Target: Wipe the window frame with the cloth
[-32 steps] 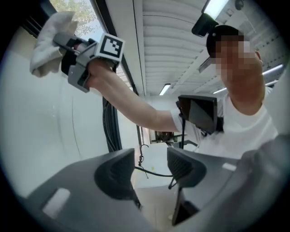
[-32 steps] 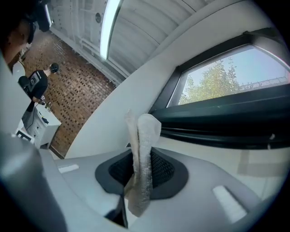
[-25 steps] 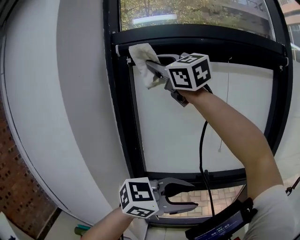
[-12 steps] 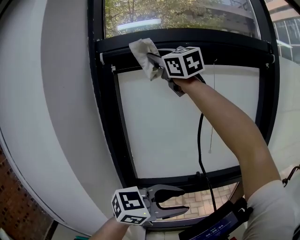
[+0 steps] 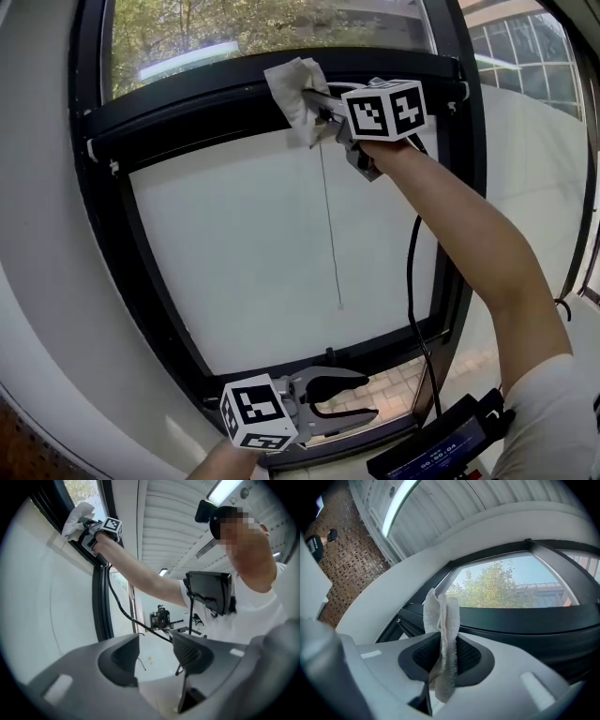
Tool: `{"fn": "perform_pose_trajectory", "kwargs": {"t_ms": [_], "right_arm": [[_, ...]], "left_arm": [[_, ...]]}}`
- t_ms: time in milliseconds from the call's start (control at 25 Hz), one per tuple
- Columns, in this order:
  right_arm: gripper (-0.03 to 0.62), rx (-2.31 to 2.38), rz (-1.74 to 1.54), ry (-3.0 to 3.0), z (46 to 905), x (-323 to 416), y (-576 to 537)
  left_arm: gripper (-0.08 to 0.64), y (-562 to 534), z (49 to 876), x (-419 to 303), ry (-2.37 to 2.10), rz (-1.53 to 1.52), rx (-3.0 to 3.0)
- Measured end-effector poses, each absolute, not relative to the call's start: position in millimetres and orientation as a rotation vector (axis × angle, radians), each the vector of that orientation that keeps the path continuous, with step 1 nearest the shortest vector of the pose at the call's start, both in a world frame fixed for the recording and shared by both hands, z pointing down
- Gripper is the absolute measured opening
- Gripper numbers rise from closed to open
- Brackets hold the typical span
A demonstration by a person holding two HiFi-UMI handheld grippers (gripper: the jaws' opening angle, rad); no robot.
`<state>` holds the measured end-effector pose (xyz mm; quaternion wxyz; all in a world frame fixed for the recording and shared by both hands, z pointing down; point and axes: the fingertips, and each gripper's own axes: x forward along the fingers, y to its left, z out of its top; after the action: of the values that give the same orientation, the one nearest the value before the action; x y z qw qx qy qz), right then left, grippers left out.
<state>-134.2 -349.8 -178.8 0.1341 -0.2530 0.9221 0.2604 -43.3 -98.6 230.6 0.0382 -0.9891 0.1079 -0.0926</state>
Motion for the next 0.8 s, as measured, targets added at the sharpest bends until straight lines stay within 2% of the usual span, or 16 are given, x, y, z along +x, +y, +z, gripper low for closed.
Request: {"fn": "perform_pose_trajectory", "kwargs": {"t_ms": [160,320,560,800], "right_arm": [[0.075,-0.840,0.756,2.651,-179,-62,-370],[0.075,-0.932,0.741,2.625,-186,-32,-402],[0.075,-1.058,0.712,2.581,-180,79,-439],[0.075,-1.170,0.721,2.534,-183,149,-467]], "left_arm": [[0.242,-108,233,-5,0.261,-0.304,-3.030],[0.242,-129,227,-9,0.235,-0.309,-3.029],[0.242,-146,236,54,0.229,-0.326,-3.034],[0.242,-163,240,84,0.215,-0.315,-3.030]]}}
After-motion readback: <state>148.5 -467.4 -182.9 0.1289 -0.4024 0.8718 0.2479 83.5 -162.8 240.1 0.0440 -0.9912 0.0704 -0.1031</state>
